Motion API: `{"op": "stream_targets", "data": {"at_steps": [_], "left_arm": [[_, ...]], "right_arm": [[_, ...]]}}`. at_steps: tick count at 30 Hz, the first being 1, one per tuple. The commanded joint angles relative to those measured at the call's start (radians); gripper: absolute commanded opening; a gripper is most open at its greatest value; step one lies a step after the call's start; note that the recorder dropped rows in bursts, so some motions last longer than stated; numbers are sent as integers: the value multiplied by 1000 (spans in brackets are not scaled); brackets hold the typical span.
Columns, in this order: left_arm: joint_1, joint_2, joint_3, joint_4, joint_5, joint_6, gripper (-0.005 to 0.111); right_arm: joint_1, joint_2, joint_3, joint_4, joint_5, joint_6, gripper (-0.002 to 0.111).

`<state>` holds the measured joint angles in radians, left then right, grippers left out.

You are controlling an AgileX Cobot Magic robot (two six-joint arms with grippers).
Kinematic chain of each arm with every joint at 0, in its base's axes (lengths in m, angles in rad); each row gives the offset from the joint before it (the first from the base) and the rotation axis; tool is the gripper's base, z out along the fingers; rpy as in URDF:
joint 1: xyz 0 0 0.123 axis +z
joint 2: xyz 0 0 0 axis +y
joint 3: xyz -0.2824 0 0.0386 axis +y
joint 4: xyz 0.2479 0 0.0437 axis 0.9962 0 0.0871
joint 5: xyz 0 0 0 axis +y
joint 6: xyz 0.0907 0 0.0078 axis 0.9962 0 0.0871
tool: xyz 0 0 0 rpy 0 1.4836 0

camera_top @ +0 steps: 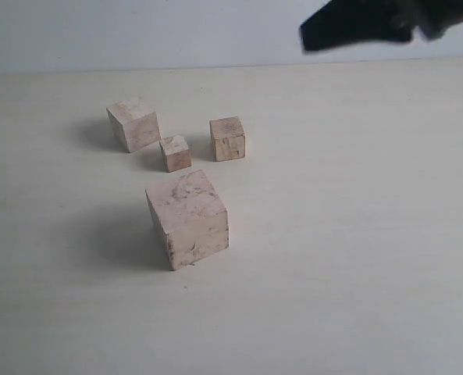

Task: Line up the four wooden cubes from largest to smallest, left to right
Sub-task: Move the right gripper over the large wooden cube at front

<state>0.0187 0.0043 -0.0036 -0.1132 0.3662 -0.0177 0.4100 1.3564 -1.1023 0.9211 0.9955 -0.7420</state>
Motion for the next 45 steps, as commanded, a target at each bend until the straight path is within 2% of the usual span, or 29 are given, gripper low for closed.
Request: {"op": "stream_targets", "data": {"at_steps": [1, 8, 20, 25, 30, 33, 37, 41, 45], "left_arm": [[-1, -4, 4, -7, -8, 0, 0], [-1, -4, 4, -7, -8, 0, 0], [-1, -4, 4, -7, -8, 3, 0], [-1, -4, 4, -7, -8, 3, 0], [-1, -4, 4, -7, -8, 3, 0], [-1, -4, 4, -7, -8, 3, 0], [-1, -4, 4, -7, -8, 3, 0], [-1, -4, 4, -7, -8, 3, 0], [-1, -4, 4, -7, -8, 3, 0]], "right_arm": [[68, 169, -3, 2, 108, -16, 0], [84, 349, -3, 128, 59, -16, 0], [84, 423, -3, 348, 226, -6, 2], [130, 411, -3, 561, 226, -234, 16], [195, 399, -3, 746, 226, -468, 16], [213, 401, -3, 767, 226, -522, 16], [244, 401, -48, 512, -3, -456, 12], [323, 401, -123, 140, -234, -67, 10], [432, 401, -231, -322, -317, 390, 10]]}}
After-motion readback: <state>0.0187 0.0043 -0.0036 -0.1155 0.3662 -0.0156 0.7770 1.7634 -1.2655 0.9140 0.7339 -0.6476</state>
